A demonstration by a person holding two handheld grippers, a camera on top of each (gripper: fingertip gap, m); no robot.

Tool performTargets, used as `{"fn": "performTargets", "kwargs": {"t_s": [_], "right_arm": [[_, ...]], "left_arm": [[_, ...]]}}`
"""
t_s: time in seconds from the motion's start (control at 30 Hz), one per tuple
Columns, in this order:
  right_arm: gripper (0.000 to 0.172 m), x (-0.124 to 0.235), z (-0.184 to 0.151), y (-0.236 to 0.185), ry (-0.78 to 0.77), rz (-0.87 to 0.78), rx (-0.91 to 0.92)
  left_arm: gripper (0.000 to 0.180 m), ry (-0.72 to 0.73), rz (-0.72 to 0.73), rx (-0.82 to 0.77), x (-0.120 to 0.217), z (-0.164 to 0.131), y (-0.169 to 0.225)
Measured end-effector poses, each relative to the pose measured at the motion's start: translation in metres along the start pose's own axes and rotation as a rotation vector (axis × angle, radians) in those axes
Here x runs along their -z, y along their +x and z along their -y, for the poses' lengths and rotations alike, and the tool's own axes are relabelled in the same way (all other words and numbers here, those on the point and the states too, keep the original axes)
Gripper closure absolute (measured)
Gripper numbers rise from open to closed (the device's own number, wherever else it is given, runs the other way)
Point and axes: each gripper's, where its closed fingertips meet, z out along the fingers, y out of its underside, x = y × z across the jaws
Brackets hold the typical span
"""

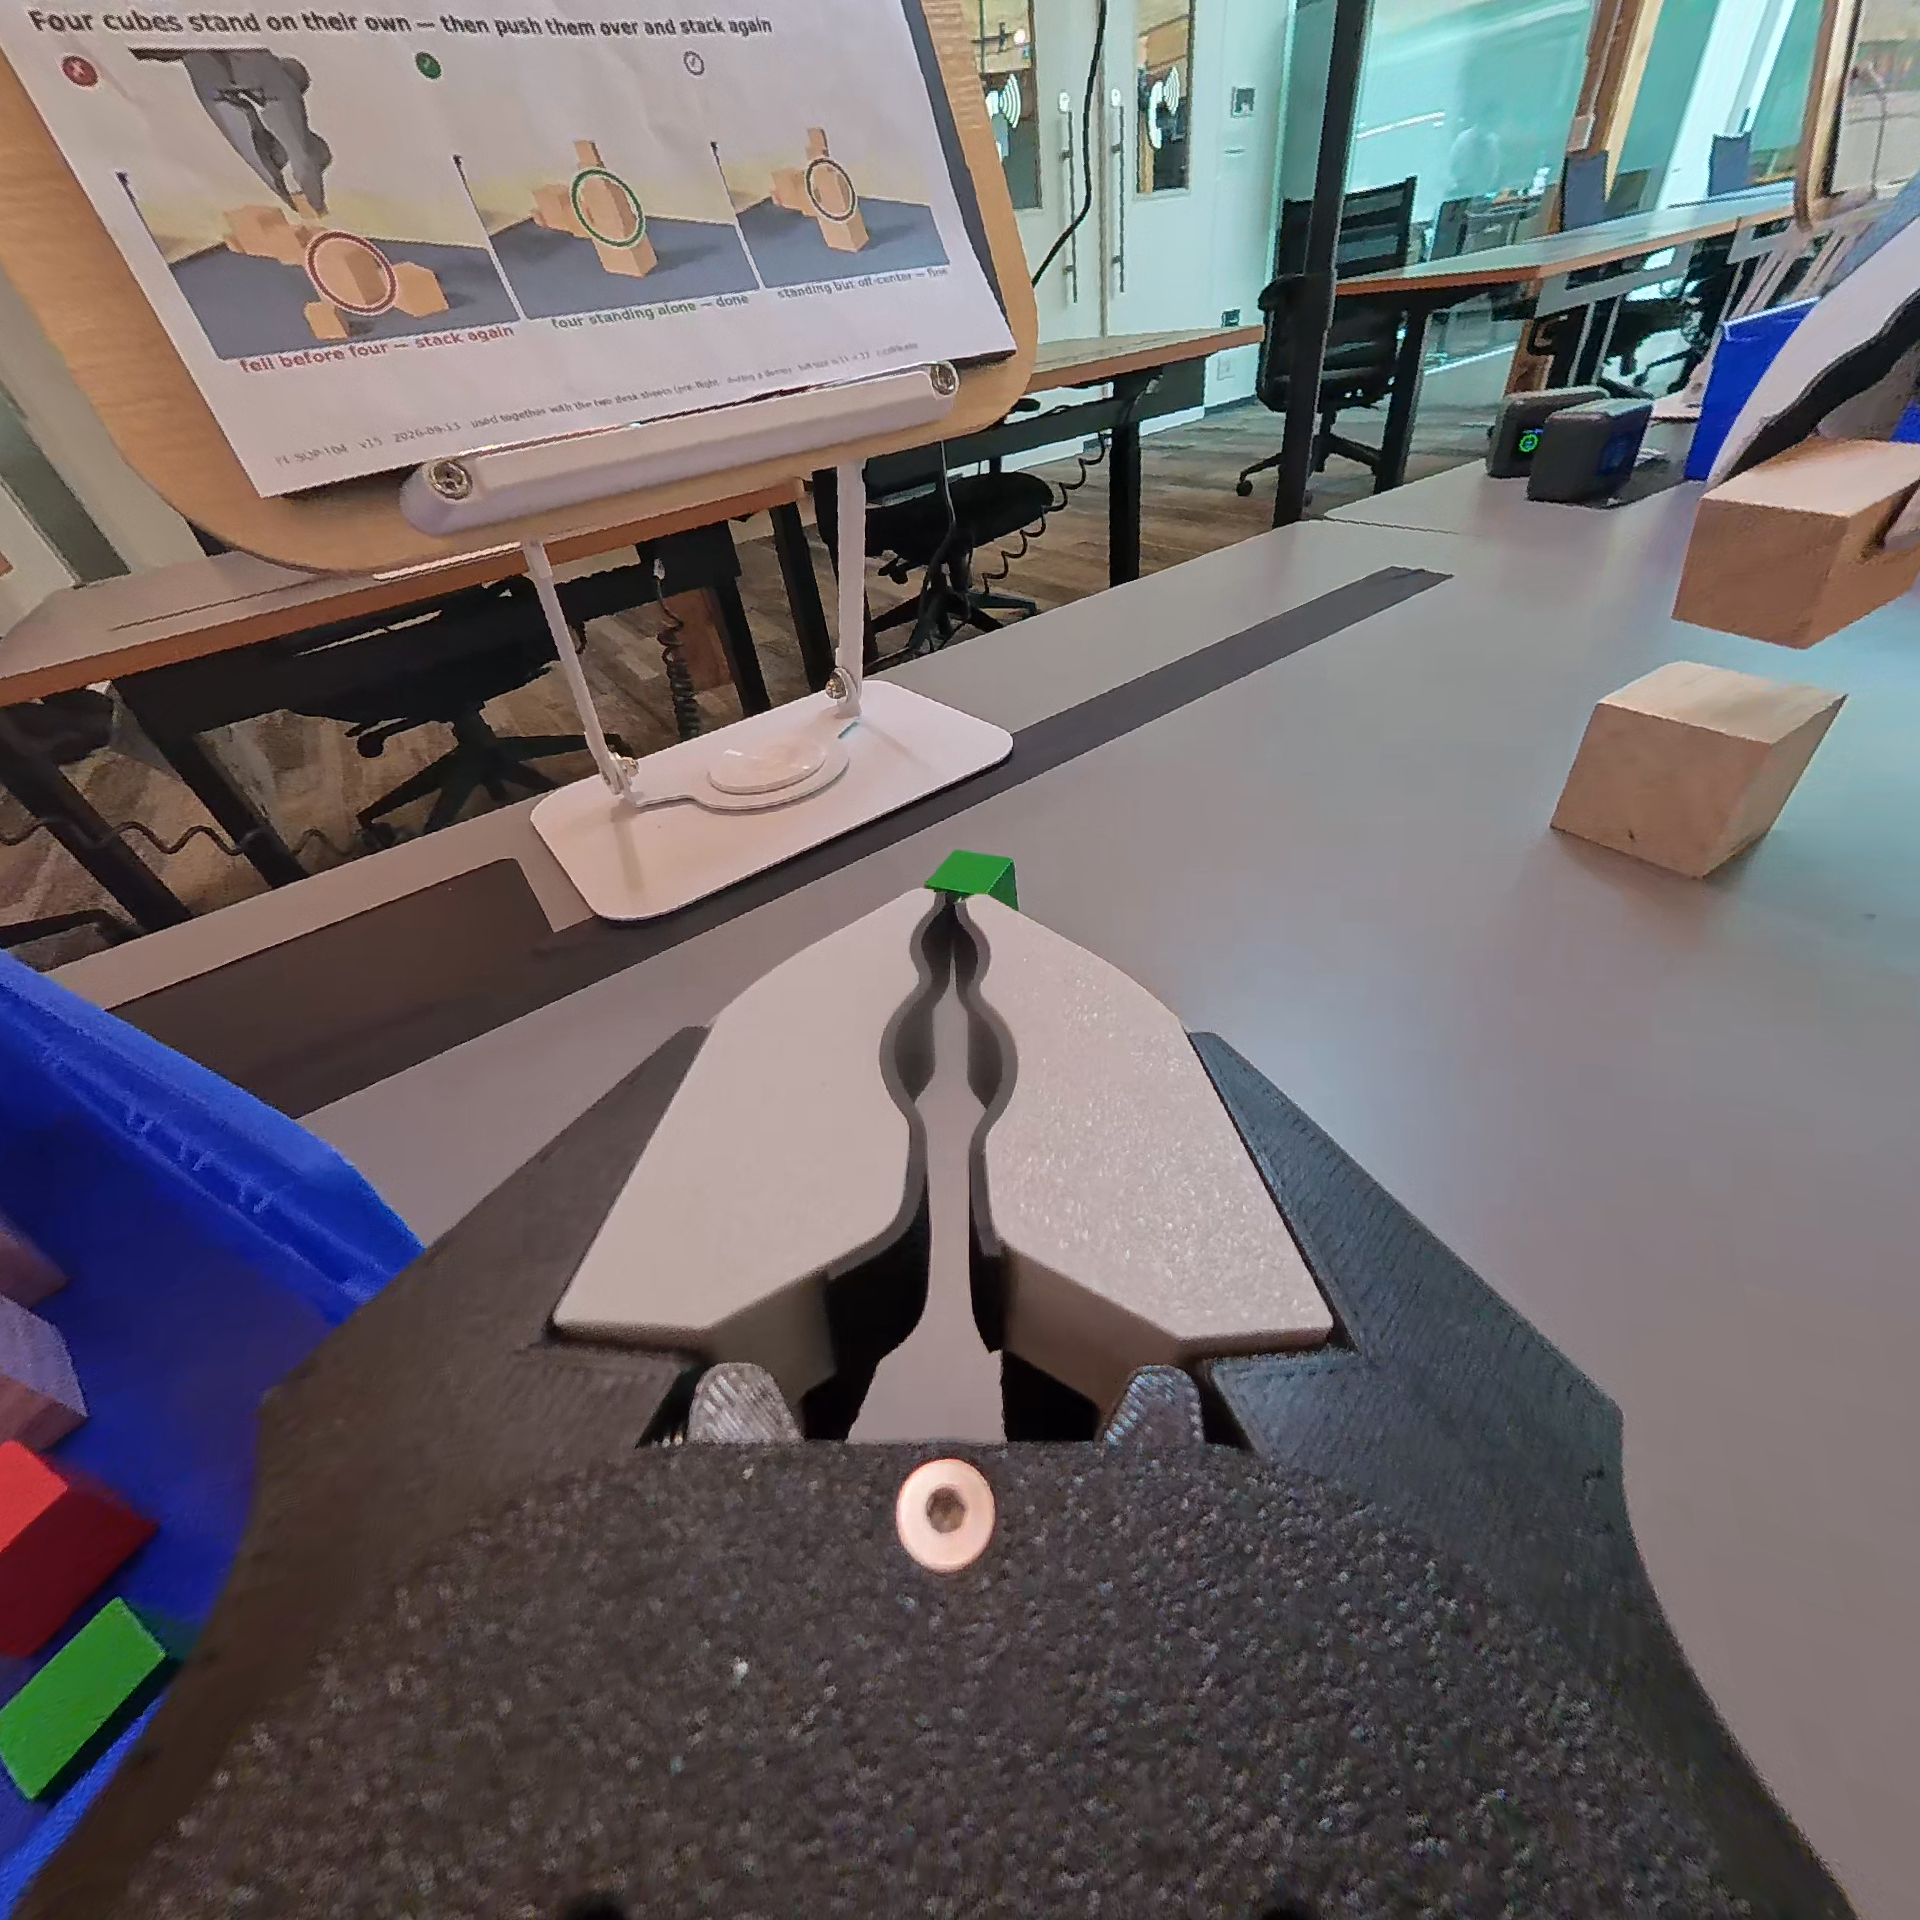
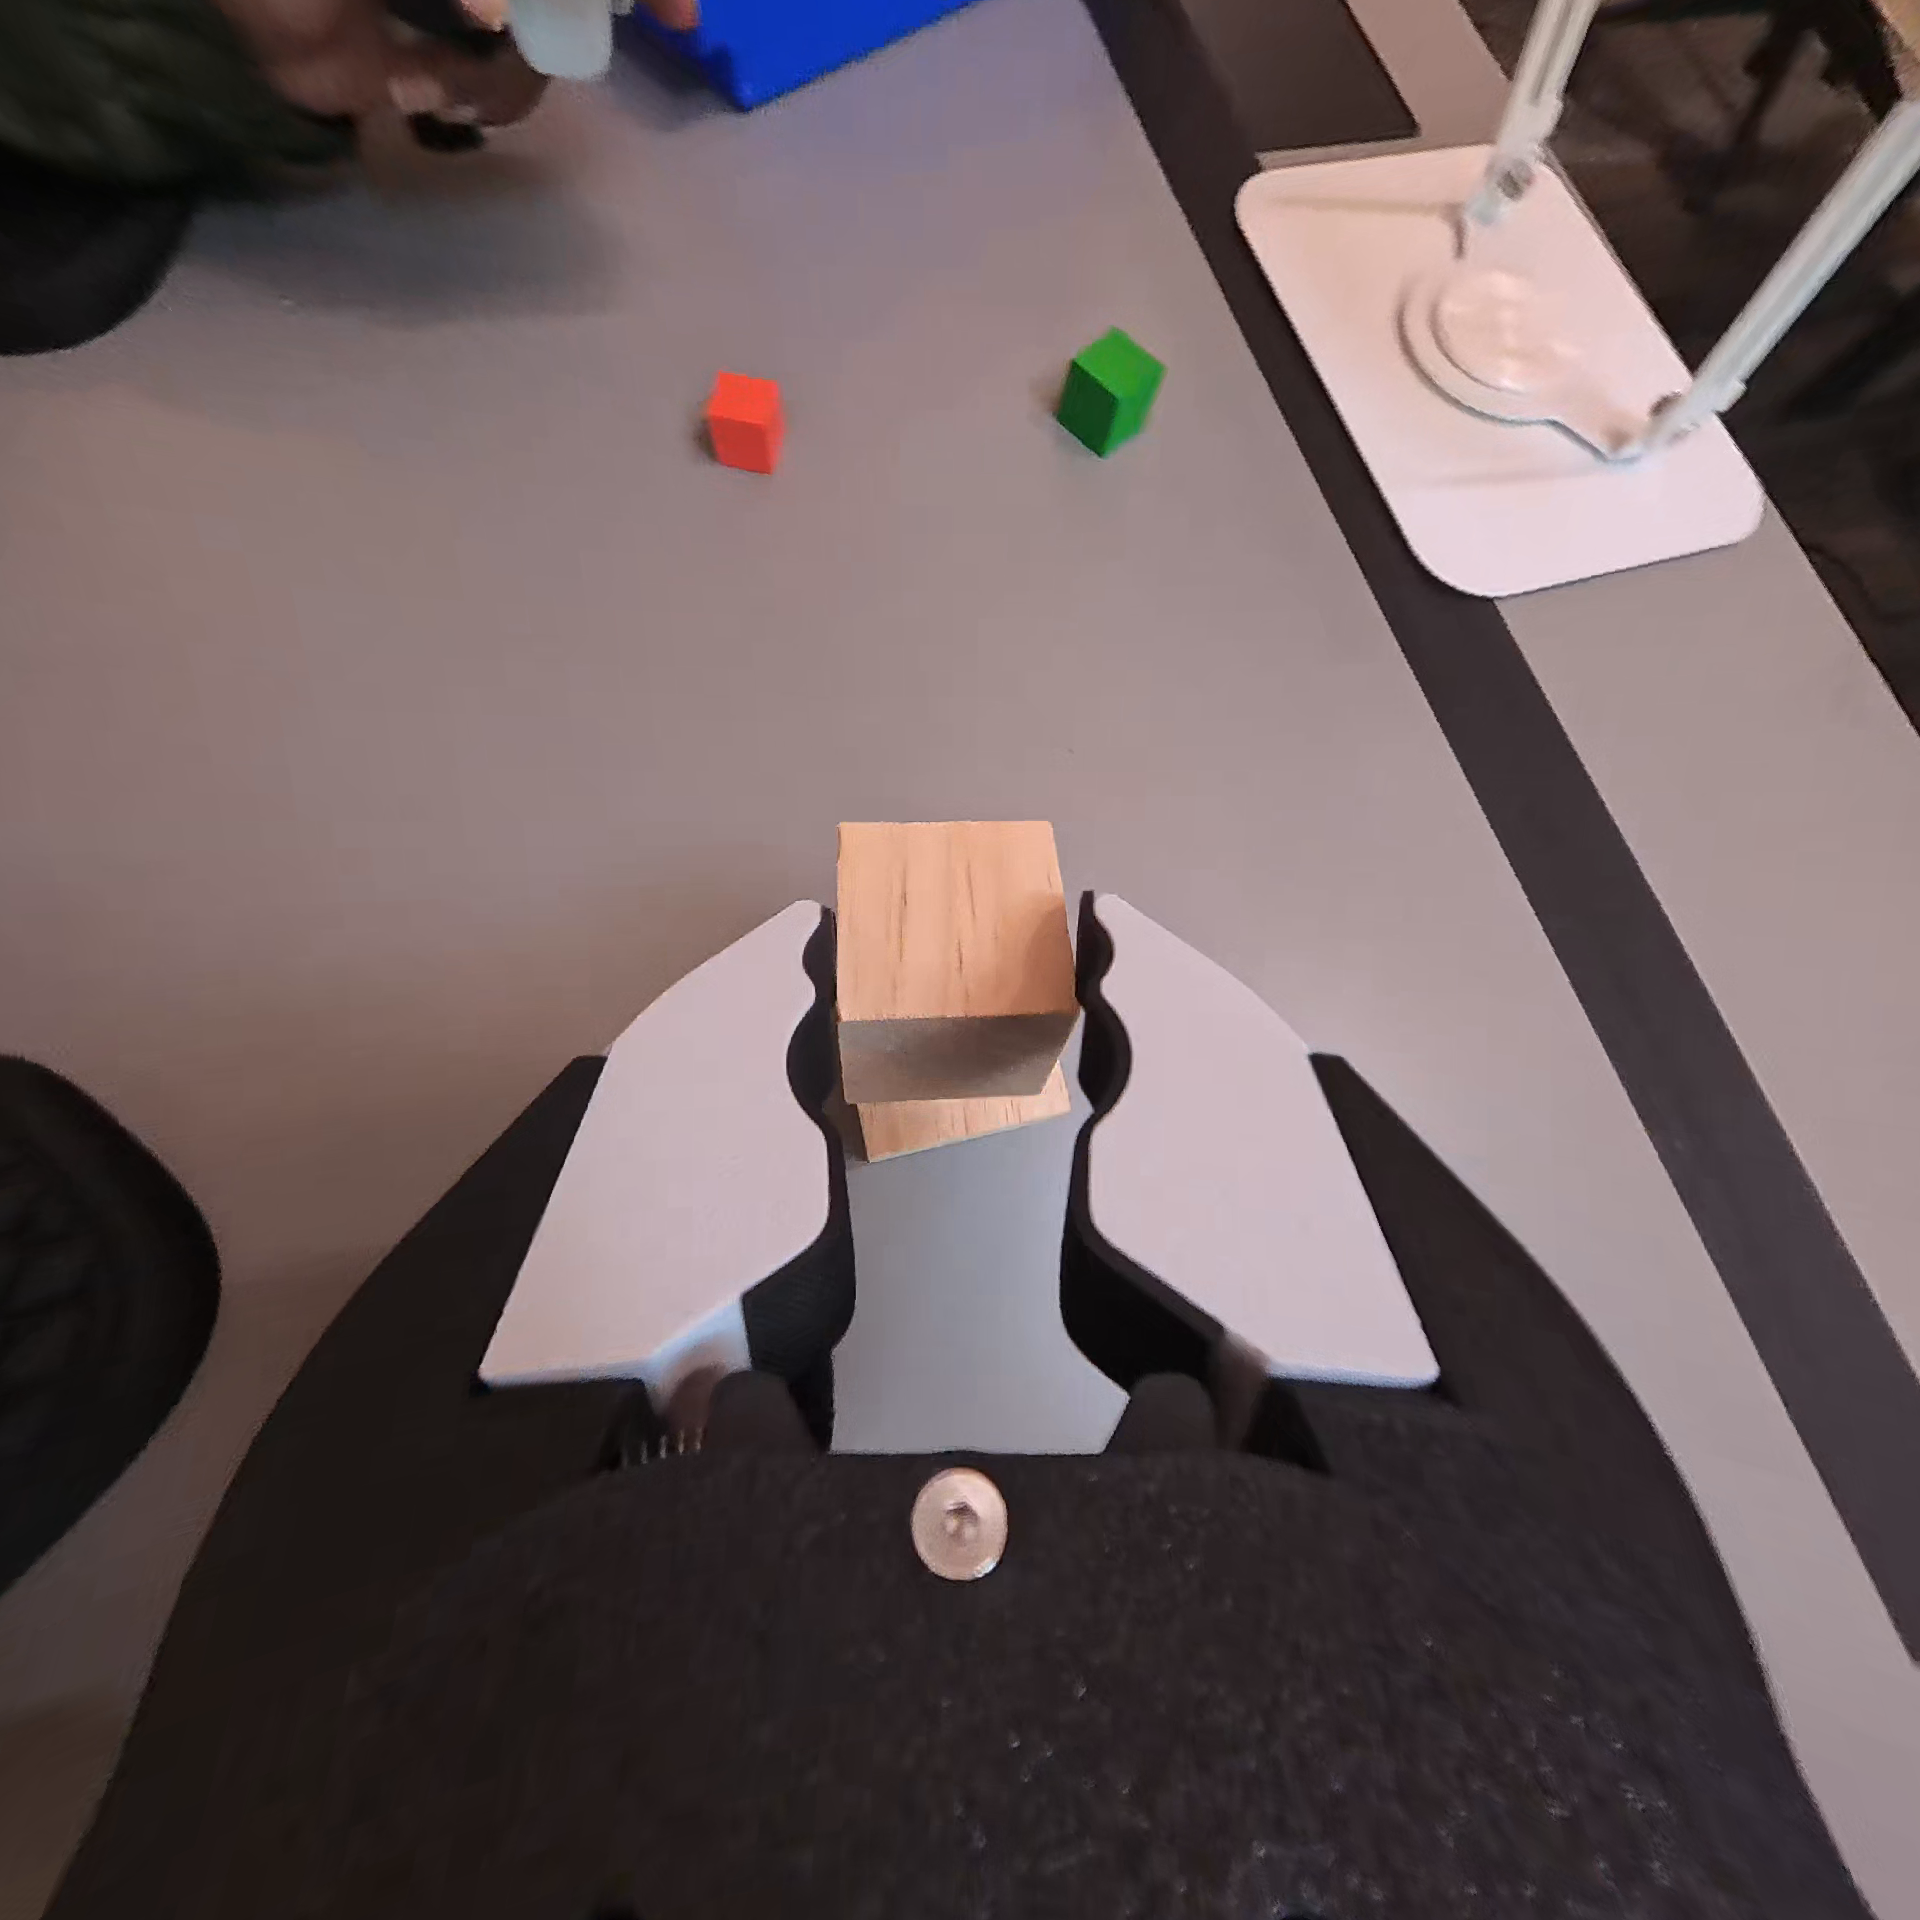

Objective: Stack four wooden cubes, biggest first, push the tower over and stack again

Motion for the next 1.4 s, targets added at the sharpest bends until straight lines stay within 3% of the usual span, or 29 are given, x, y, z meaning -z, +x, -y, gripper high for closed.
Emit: {"fn": "performTargets", "kwargs": {"t_s": [0.33, 0.77, 1.4], "right_arm": [[0.128, -0.009, -0.008, -0.003, 0.114, 0.141, -0.034], [0.127, -0.017, -0.021, 0.000, 0.151, 0.162, -0.024], [0.127, -0.015, -0.027, 0.000, 0.064, 0.153, 0.085]], "left_arm": [[0.180, -0.031, 0.000, -0.022, -0.003, -0.009, 0.001], [0.180, -0.061, -0.011, -0.002, -0.007, -0.019, 0.002], [0.180, -0.087, -0.021, -0.023, -0.010, -0.026, 0.006]]}}
